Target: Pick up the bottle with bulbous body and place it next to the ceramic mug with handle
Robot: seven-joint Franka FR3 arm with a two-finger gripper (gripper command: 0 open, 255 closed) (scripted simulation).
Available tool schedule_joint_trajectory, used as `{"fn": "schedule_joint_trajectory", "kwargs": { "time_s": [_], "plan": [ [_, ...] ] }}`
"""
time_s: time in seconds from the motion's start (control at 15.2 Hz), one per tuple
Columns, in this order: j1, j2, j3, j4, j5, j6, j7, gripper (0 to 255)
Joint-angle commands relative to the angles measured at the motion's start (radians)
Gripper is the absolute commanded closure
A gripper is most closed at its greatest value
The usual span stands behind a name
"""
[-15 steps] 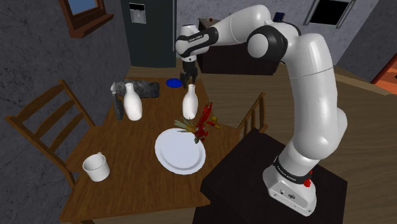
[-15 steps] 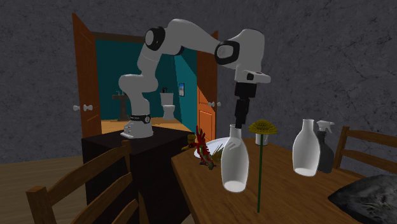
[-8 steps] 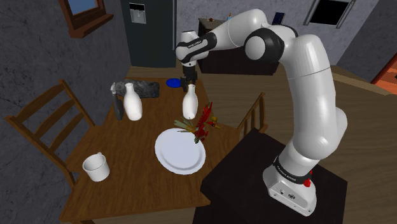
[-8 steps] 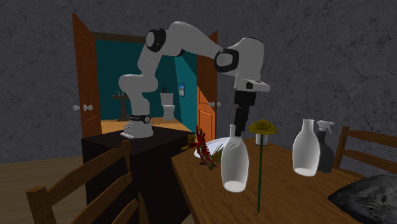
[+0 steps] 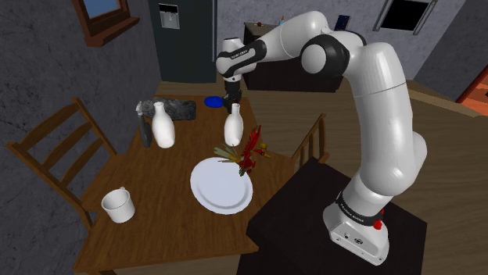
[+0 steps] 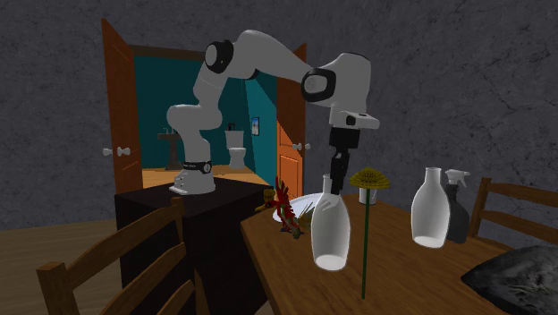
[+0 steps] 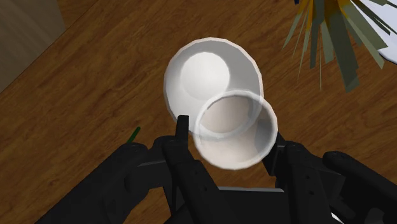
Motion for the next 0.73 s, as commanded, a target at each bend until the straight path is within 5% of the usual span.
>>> {"fn": "schedule_joint_trajectory", "kwargs": {
  "time_s": [0.0,0.66],
  "plan": [
    [0.0,0.0,0.0,0.0,0.0,0.0,0.0,255],
    [0.0,-0.025,-0.001,0.015,-0.001,-0.039,-0.001,255]
  ]
}}
